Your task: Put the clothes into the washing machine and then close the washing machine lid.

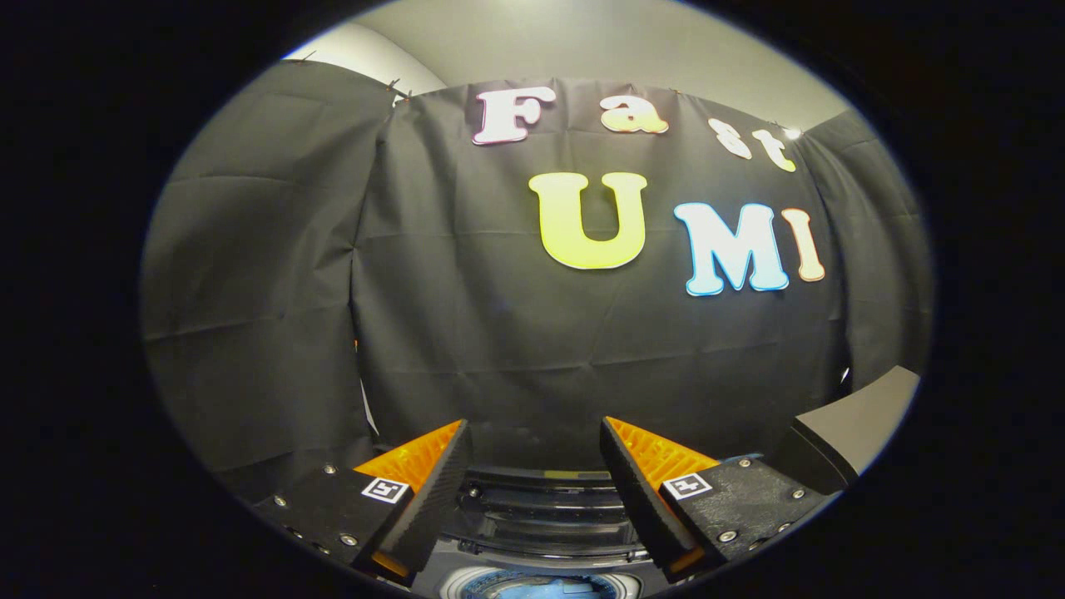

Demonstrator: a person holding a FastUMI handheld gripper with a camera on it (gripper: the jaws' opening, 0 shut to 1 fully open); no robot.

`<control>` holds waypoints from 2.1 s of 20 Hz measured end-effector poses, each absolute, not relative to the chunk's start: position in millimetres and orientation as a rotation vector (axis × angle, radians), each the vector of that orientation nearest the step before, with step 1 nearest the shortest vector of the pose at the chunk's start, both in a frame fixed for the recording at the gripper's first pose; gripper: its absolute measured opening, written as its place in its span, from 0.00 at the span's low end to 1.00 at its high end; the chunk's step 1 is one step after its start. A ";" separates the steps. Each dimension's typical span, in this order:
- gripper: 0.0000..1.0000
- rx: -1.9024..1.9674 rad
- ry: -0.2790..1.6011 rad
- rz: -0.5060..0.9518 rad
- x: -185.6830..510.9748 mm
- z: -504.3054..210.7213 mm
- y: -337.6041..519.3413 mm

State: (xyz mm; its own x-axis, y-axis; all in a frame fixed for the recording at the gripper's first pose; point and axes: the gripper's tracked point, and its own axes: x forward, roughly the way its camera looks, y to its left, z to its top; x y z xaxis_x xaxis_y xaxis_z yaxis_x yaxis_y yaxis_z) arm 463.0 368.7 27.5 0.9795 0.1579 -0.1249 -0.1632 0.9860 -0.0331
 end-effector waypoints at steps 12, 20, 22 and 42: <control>0.96 -0.007 0.381 0.066 534.4 -32.1 357.9; 0.96 -0.038 0.440 0.069 528.0 -48.1 355.5; 0.96 -0.037 0.426 0.072 520.8 -46.8 355.6; 0.95 -0.058 0.200 0.109 432.2 -53.9 358.4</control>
State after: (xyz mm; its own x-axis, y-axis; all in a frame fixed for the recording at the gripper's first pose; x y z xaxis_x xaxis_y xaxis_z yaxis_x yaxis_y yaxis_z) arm 432.2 358.4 -53.9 0.9742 0.1026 -0.2012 -0.1141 0.9924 -0.0465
